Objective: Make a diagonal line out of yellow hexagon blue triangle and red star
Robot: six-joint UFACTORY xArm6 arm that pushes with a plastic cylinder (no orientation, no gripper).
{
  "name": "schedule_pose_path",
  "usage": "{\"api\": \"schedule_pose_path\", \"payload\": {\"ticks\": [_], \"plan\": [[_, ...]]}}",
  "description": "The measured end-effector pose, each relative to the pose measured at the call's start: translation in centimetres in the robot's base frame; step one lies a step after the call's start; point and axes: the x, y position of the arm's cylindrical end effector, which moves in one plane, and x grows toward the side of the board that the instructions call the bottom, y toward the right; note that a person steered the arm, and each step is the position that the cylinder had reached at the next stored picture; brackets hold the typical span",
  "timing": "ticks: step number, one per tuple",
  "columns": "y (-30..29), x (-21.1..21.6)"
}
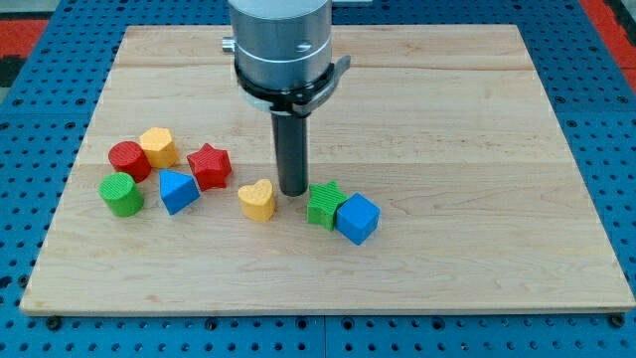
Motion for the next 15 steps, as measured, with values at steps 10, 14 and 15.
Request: {"api": "schedule_pose_path", "payload": {"ticks": [10,14,15], "plan": [[-7.5,-9.0],[-2.6,-3.4],[-2.7,-10.4]]}}
